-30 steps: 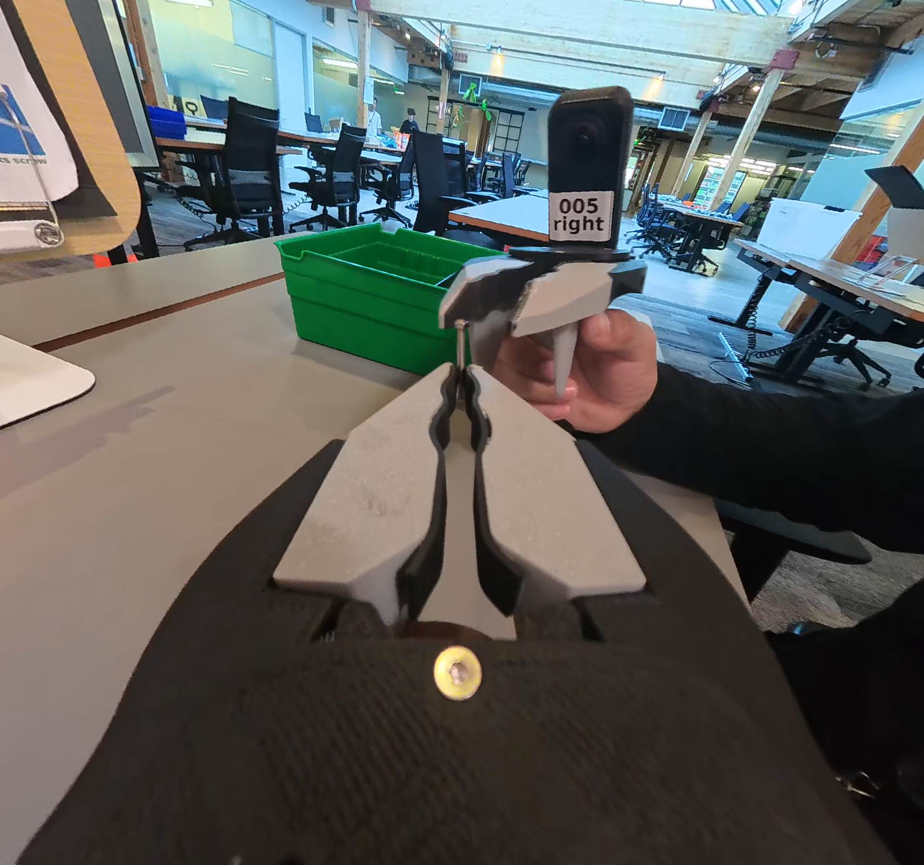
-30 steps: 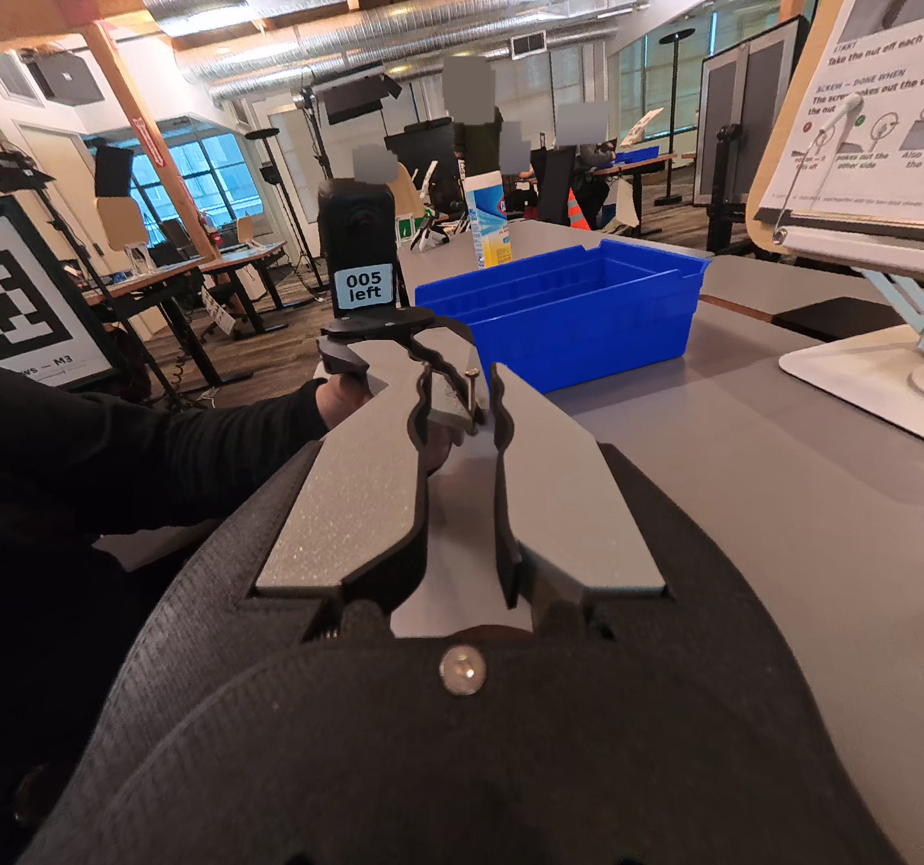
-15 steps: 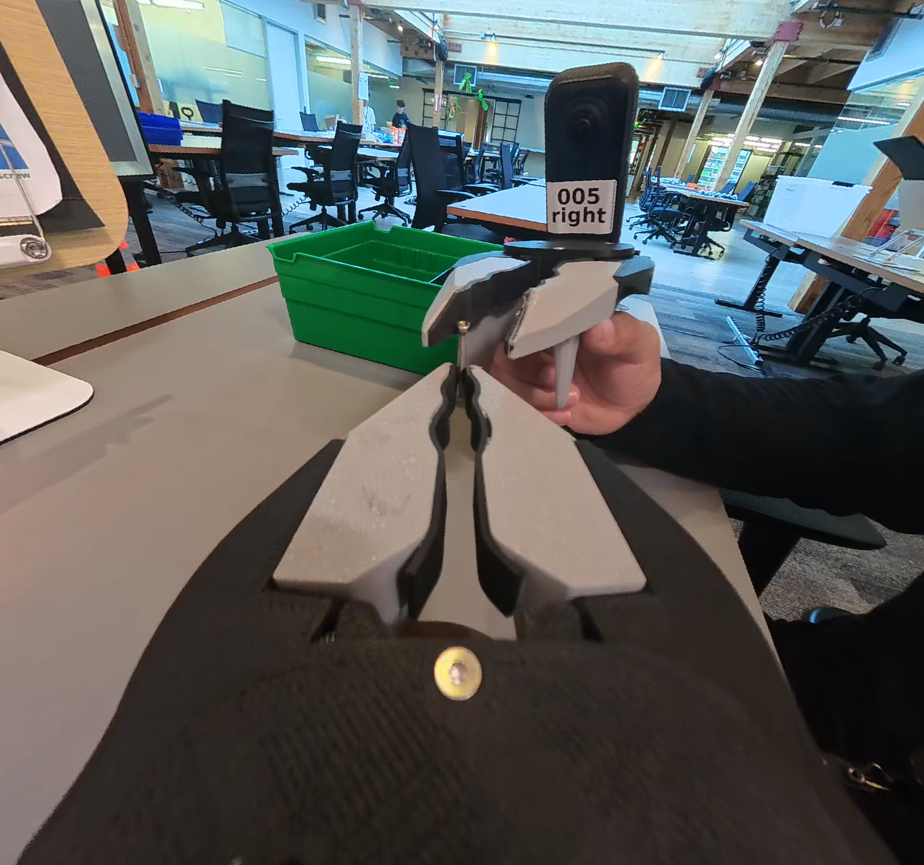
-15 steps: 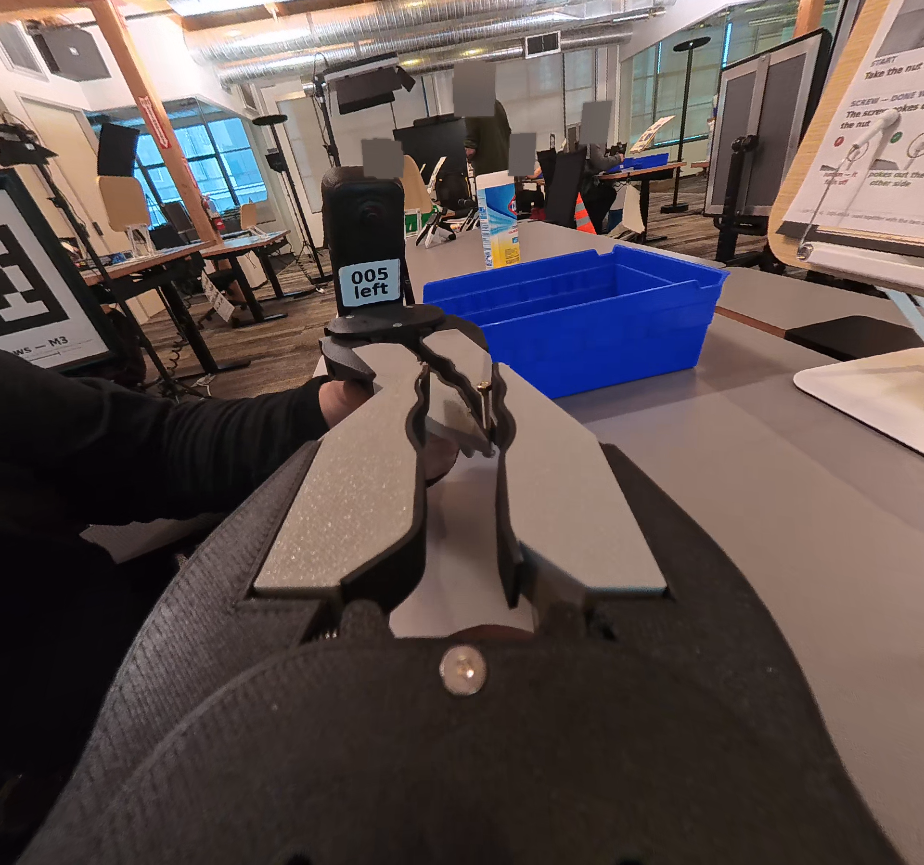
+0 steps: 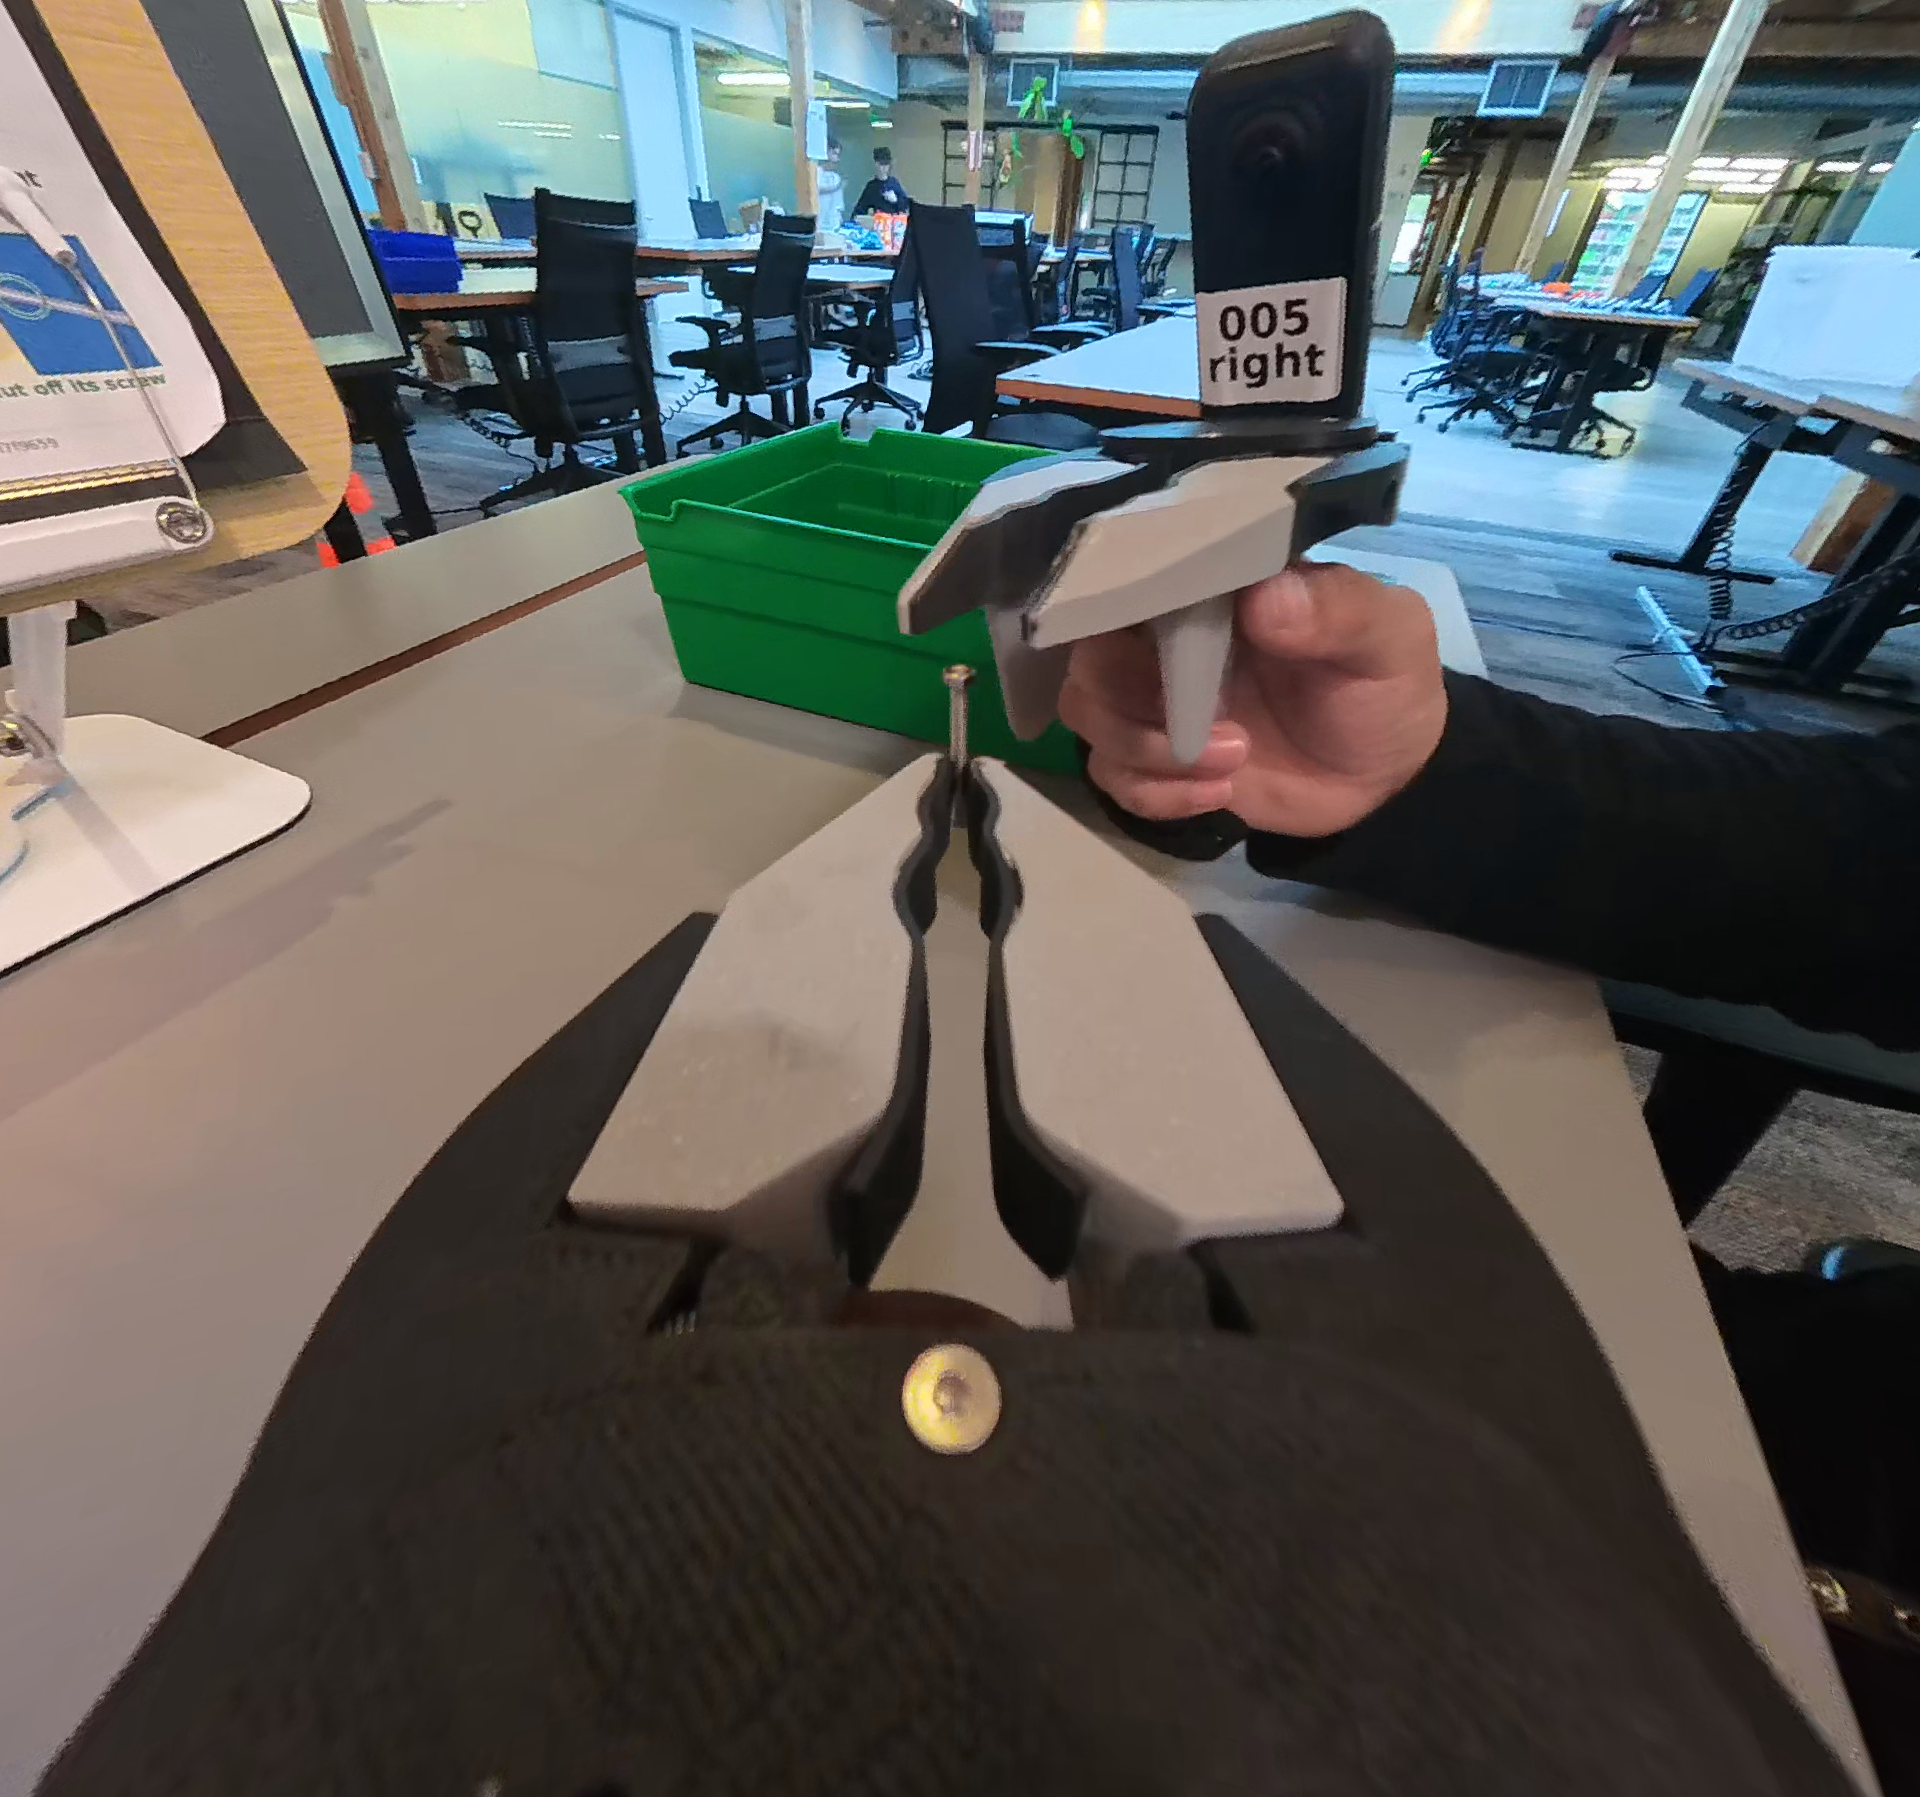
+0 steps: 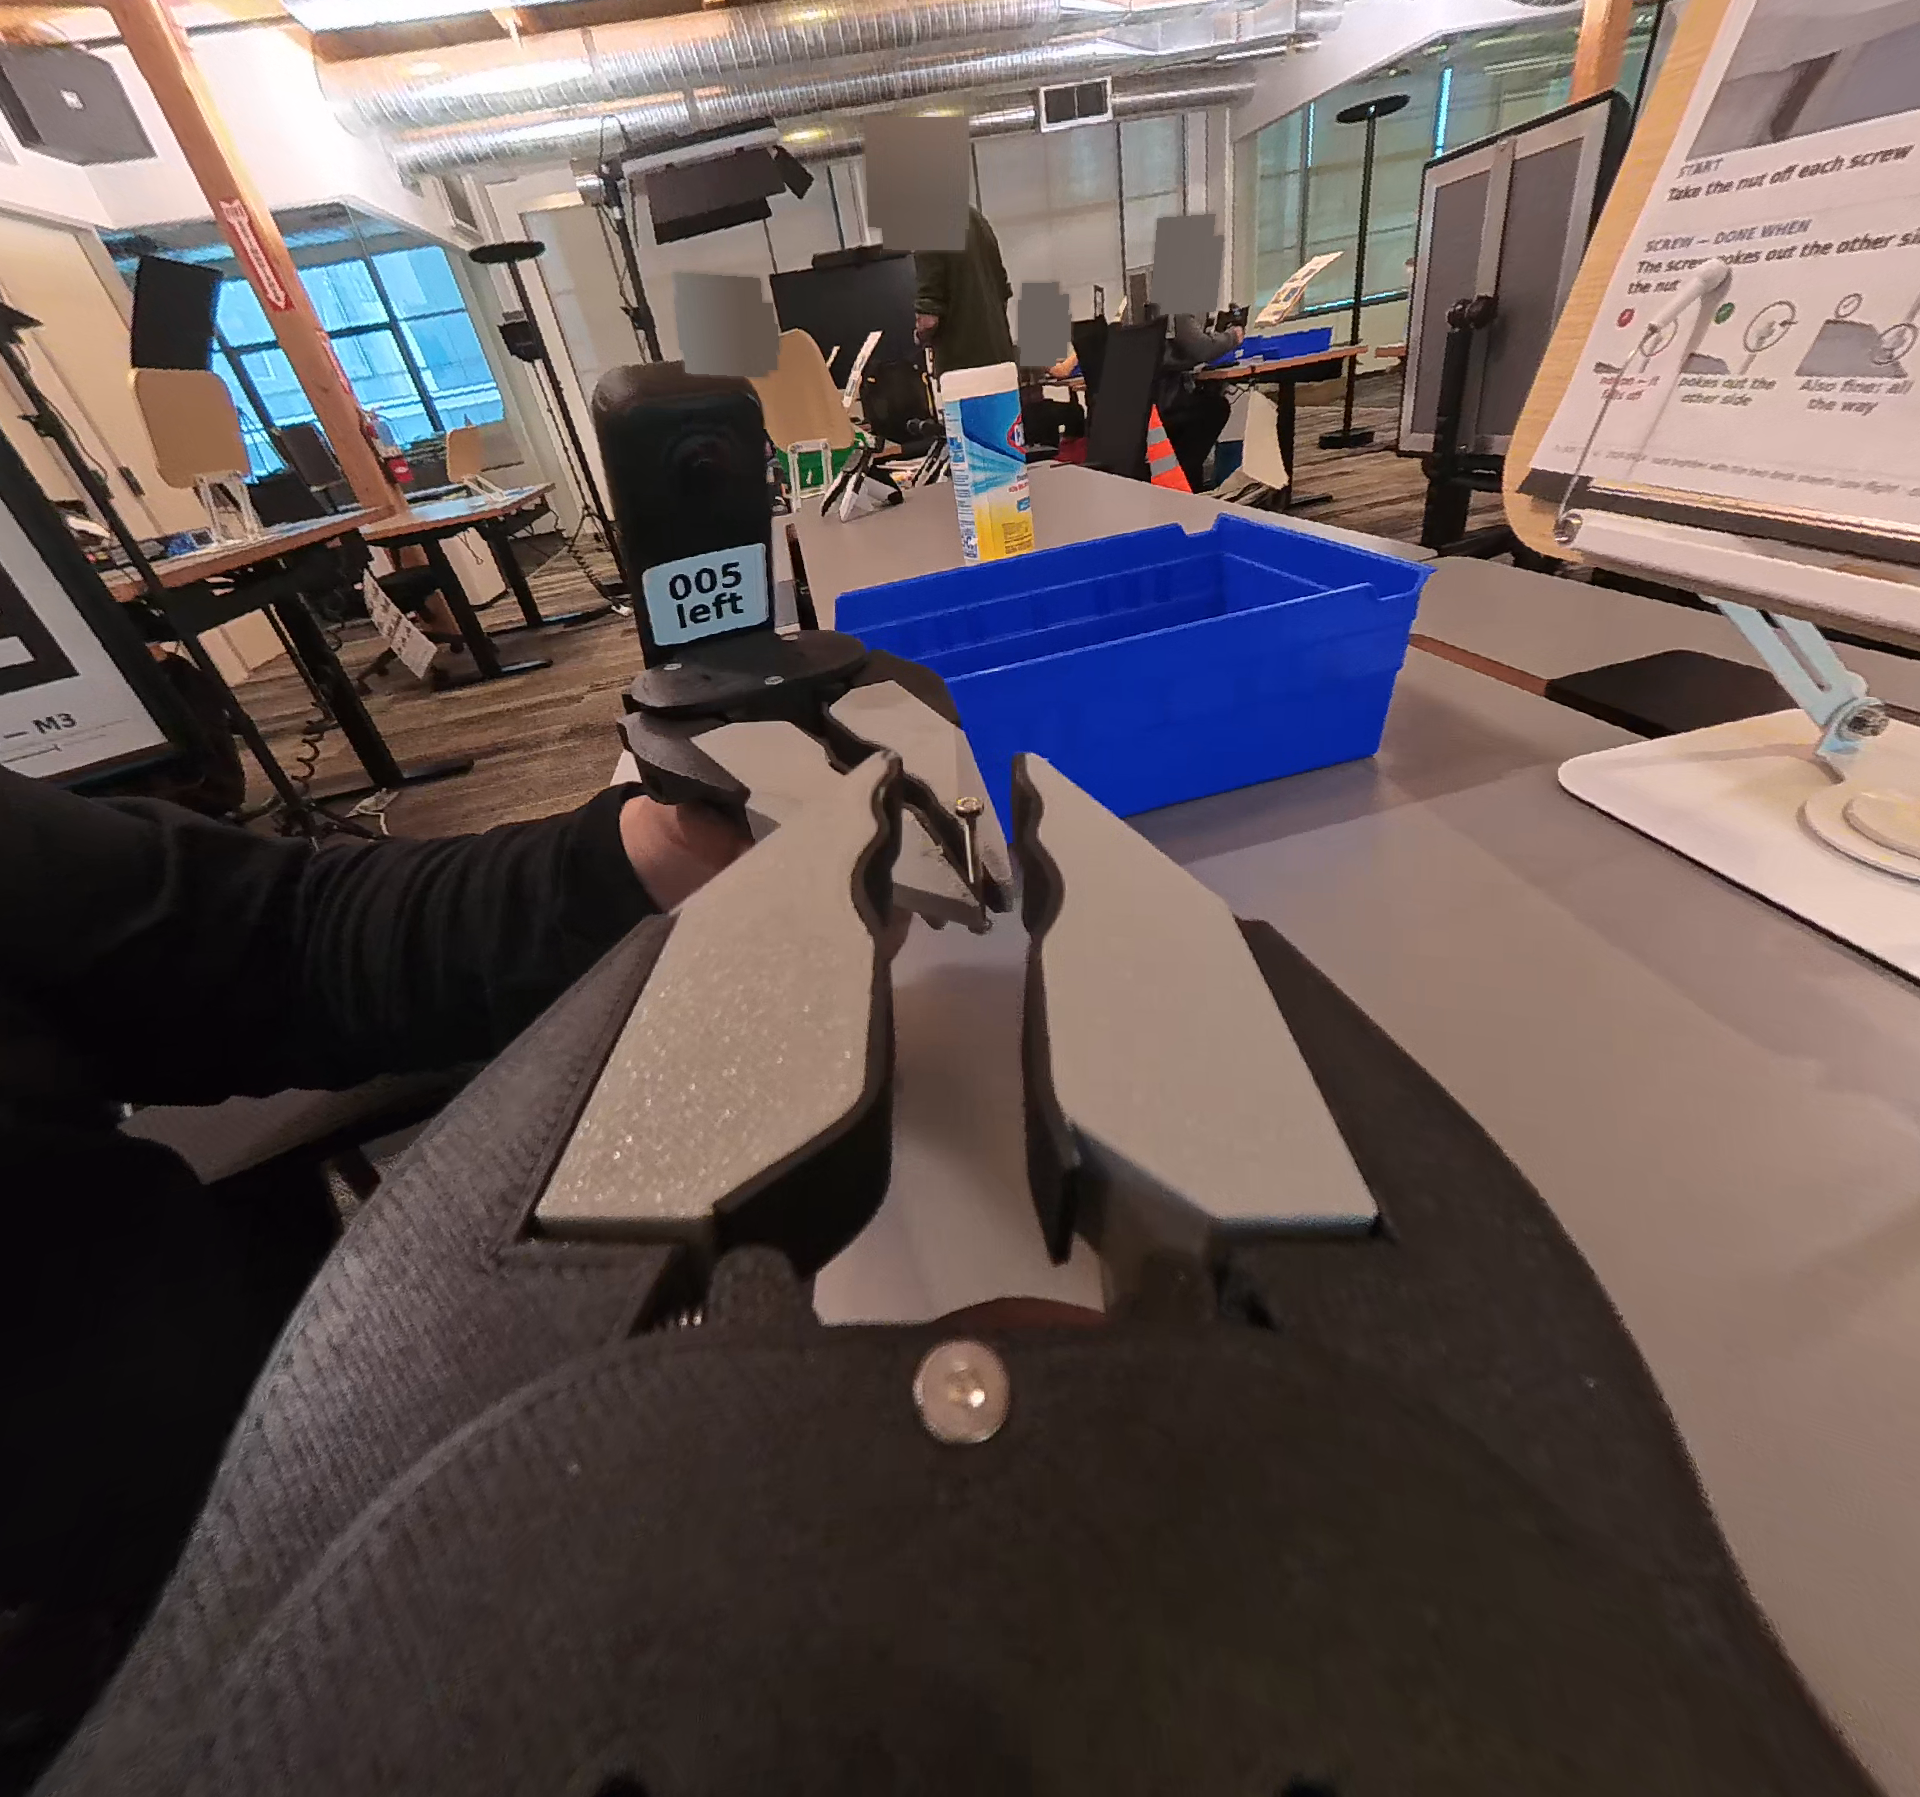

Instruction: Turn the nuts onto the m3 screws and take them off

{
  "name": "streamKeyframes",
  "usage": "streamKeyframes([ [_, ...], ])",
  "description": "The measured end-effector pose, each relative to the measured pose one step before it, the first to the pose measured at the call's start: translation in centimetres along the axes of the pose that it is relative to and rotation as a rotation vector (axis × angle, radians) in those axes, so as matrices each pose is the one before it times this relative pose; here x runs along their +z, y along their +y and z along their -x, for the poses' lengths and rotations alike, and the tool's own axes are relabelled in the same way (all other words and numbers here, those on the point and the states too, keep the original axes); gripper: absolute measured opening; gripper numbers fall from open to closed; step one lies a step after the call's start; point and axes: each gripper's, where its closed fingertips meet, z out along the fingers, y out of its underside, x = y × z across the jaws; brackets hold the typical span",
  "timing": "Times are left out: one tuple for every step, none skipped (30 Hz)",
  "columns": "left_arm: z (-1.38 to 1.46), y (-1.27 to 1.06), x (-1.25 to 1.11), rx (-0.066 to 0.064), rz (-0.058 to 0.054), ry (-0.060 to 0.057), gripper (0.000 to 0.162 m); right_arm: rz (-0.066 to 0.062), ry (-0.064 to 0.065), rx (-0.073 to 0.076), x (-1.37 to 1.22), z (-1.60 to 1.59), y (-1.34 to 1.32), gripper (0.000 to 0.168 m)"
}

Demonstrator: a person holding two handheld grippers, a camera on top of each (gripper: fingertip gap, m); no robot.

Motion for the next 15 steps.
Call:
streamKeyframes([
  [0.105, 0.079, 0.002, 0.0082, 0.0063, -0.009, 0.0, 0.0075, 0.0096, -0.0061, -0.046, -0.162, 0.087, 0.017],
  [0.109, 0.088, -0.004, 0.0076, 0.007, -0.0096, 0.0, 0.0104, 0.0118, -0.0055, -0.043, -0.206, 0.146, 0.016],
  [0.145, 0.099, -0.008, 0.0072, 0.0072, -0.0109, 0.0, 0.0102, 0.0097, -0.0029, -0.03, -0.196, 0.147, 0.016],
  [0.116, 0.07, -0.006, 0.0074, 0.0051, -0.0092, 0.0, 0.0073, 0.0049, 0.0009, -0.029, -0.144, 0.132, 0.016],
  [0.047, 0.035, -0.007, 0.0067, 0.0032, -0.005, 0.0, 0.0038, -0.0011, 0.0047, 0.002, -0.055, 0.109, 0.015],
  [0.039, 0.025, -0.008, 0.0054, 0.0026, -0.0042, 0.0, 0.0032, -0.0073, 0.006, 0.045, 0.051, 0.101, 0.015],
  [0.072, 0.031, -0.015, 0.0052, 0.0029, -0.0073, 0.0, 0.0032, -0.0053, 0.0025, 0.075, 0.069, 0.112, 0.014],
  [0.058, 0.005, -0.014, 0.0062, 0.0026, -0.0058, 0.0, 0.0042, -0.0003, -0.0028, 0.08, 0.031, 0.107, 0.014],
  [-0.067, -0.017, -0.028, 0.0042, 0.0008, 0.0013, 0.0, 0.0059, 0.0013, -0.0052, 0.101, 0.023, 0.124, 0.014],
  [-0.096, -0.048, -0.02, 0.0001, -0.0014, 0.0038, 0.0, 0.004, 0.0006, -0.0048, 0.08, 0.05, 0.078, 0.014],
  [-0.043, -0.078, -0.032, 0.0012, -0.003, 0.0005, 0.0, 0.0013, -0.0014, -0.0037, 0.071, 0.076, 0.048, 0.014],
  [-0.021, -0.046, -0.024, 0.0032, -0.0013, -0.0006, 0.0, -0.0005, -0.0016, -0.0026, 0.067, 0.072, 0.011, 0.013],
  [-0.017, -0.014, -0.006, 0.0012, 0.0004, -0.0004, 0.0, -0.0009, -0.0007, -0.0022, 0.05, 0.059, -0.005, 0.013],
  [0.011, -0.001, -0.003, -0.0005, -0.0001, -0.0017, 0.0, -0.0008, -0.0009, -0.0024, 0.042, 0.048, -0.005, 0.012],
  [-0.01, 0.03, 0.012, -0.0004, 0.0016, 0.0007, 0.0, -0.0019, -0.0017, -0.0035, 0.042, 0.079, -0.016, 0.01],
])
